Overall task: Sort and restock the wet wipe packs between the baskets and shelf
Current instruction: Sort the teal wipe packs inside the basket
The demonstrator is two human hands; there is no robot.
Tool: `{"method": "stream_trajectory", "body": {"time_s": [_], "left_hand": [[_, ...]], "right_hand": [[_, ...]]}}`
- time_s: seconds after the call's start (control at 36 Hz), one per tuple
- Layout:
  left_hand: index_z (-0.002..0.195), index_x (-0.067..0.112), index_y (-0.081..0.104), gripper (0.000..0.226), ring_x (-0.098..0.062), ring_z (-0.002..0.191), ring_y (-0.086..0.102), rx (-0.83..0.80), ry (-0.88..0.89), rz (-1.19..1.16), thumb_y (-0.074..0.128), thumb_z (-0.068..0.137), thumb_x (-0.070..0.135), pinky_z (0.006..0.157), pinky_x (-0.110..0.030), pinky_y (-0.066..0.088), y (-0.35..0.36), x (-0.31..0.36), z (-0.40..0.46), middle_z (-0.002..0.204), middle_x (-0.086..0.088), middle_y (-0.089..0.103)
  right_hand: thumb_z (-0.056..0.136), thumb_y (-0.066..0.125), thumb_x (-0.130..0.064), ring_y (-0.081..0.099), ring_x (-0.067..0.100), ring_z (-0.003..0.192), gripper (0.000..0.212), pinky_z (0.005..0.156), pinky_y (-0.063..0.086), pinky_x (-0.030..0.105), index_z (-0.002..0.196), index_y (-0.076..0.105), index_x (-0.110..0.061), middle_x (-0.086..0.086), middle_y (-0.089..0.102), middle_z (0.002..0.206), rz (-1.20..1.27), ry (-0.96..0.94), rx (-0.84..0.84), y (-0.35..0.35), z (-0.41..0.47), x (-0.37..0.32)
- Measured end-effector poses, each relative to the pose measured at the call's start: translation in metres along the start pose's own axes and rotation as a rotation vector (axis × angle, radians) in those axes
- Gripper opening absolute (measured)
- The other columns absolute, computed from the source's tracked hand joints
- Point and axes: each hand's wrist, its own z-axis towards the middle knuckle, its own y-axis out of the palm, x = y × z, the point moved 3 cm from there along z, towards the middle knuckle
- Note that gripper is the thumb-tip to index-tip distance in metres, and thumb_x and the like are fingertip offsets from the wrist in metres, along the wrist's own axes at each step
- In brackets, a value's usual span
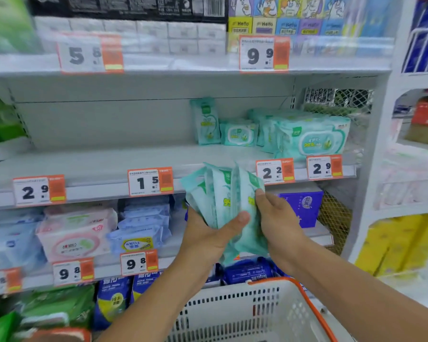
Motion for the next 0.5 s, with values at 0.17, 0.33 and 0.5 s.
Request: {"method": "stream_trajectory", "body": {"time_s": [0.17, 0.33, 0.5], "left_hand": [[0.127, 0.02, 0.053, 0.083, -0.018, 0.099, 0.072, -0.154, -0.098, 0.141, 0.083, 0.052, 0.001, 0.078, -0.033, 0.059, -0.011, 0.004, 0.002, 0.109, -0.002, 0.075], [0.114, 0.03, 0.037, 0.087, -0.024, 0.094, 0.067, -0.116, -0.122, 0.19, 0.065, 0.038, -0.001, 0.062, -0.033, 0.056, -0.008, 0.025, 0.015, 0.113, -0.007, 0.06], [0.109, 0.017, 0.052, 0.081, -0.031, 0.079, 0.066, -0.195, -0.065, 0.036, 0.051, 0.032, -0.011, 0.052, -0.031, 0.052, -0.009, 0.064, 0.038, 0.105, -0.015, 0.066]], "right_hand": [[0.099, 0.058, -0.03, 0.068, 0.038, 0.108, 0.035, 0.093, 0.053, 0.06, 0.124, 0.055, -0.005, 0.02, 0.069, 0.118, 0.135, 0.046, -0.168, 0.011, -0.006, -0.004], [0.094, 0.06, -0.021, 0.063, 0.028, 0.122, 0.051, 0.107, 0.044, 0.054, 0.142, 0.042, -0.024, 0.006, 0.065, 0.133, 0.197, 0.024, -0.481, 0.017, -0.012, -0.02], [0.079, 0.077, -0.023, 0.061, 0.036, 0.121, 0.068, 0.105, 0.045, 0.059, 0.141, 0.049, -0.016, 0.011, 0.065, 0.132, 0.044, -0.066, -0.606, 0.015, -0.005, -0.046]]}}
